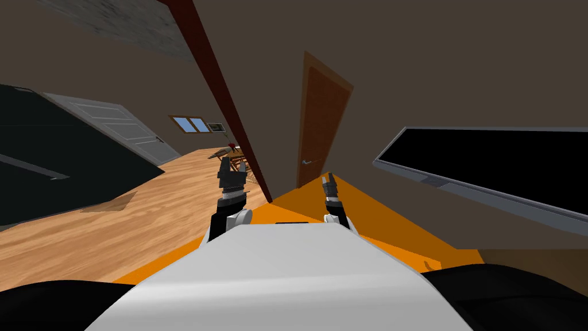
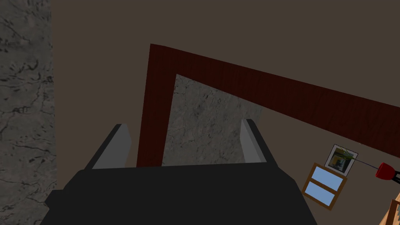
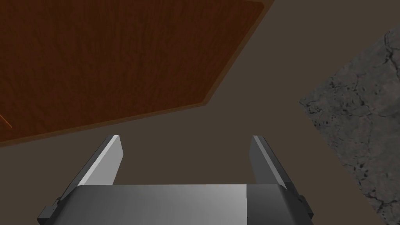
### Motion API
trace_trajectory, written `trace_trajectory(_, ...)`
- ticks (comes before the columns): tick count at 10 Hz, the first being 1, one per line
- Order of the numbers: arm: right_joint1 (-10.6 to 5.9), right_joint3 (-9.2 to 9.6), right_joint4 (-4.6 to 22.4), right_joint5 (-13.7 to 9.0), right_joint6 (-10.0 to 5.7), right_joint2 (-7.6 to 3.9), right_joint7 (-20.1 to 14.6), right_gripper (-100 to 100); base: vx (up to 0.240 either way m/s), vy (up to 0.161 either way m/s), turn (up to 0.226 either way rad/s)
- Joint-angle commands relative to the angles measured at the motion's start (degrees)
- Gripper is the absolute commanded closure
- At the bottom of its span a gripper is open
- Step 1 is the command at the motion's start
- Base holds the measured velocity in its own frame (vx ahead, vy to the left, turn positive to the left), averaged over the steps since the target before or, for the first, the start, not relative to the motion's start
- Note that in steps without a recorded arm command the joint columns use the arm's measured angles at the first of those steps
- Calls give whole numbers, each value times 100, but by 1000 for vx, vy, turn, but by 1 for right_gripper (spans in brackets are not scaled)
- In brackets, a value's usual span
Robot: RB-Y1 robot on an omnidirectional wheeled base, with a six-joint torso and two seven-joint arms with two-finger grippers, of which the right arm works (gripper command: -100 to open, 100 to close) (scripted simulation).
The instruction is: Pull the door open
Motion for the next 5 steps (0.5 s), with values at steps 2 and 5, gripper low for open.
trace_trajectory(2, -139, 36, 423, -85, -169, -138, -100, -100, 97, -31, 107)
trace_trajectory(5, -254, 97, 949, -180, -357, -295, -211, -100, 93, -40, 122)
